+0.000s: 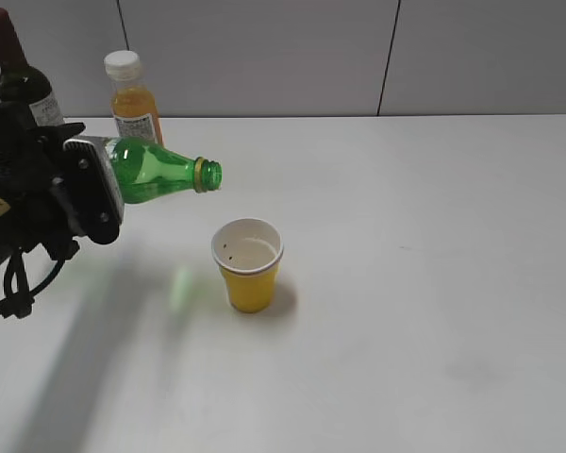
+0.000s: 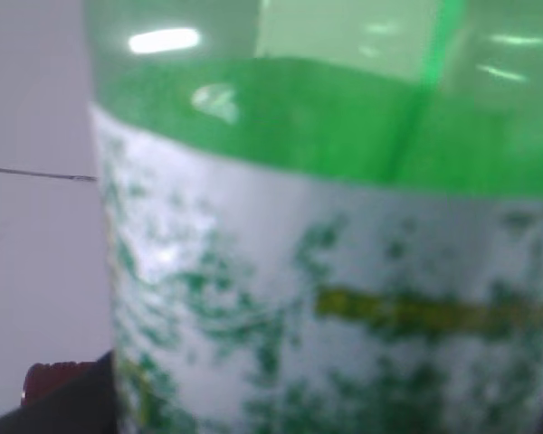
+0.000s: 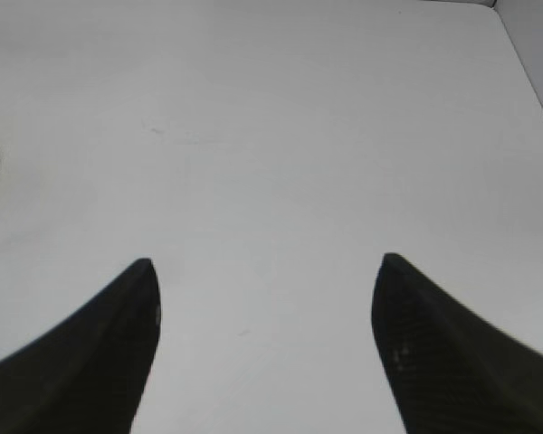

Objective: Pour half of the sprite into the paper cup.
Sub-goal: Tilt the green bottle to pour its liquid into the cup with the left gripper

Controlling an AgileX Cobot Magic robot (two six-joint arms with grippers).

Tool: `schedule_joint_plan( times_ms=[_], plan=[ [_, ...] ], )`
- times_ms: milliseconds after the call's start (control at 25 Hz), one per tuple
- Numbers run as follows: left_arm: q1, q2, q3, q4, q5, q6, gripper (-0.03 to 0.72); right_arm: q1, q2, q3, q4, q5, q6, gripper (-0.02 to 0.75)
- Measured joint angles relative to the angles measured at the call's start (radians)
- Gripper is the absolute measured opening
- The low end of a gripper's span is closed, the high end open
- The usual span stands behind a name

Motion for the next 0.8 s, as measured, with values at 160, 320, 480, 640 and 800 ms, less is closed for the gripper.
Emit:
schedule_joint_plan(
  times_ms=[160, 320, 480, 640, 800],
  plan=[
    [0.000, 0.000, 0.000, 0.000, -0.011, 0.028, 0.435, 0.000, 0.000, 0.000, 0.000, 0.000, 0.000, 0.545],
    [0.000, 0.000, 0.000, 0.000, -0.016, 0.033, 0.435, 0.000, 0.000, 0.000, 0.000, 0.000, 0.000, 0.545],
    [0.000, 0.000, 0.000, 0.000, -0.017, 0.050, 0.435, 0.000, 0.000, 0.000, 0.000, 0.000, 0.000, 0.545],
    [0.000, 0.000, 0.000, 0.000, -0.020, 0.082, 0.435, 0.000, 0.000, 0.000, 0.000, 0.000, 0.000, 0.545],
    [0.000, 0.000, 0.000, 0.000, -0.022, 0.086, 0.435, 0.000, 0.000, 0.000, 0.000, 0.000, 0.000, 0.545]
  ],
)
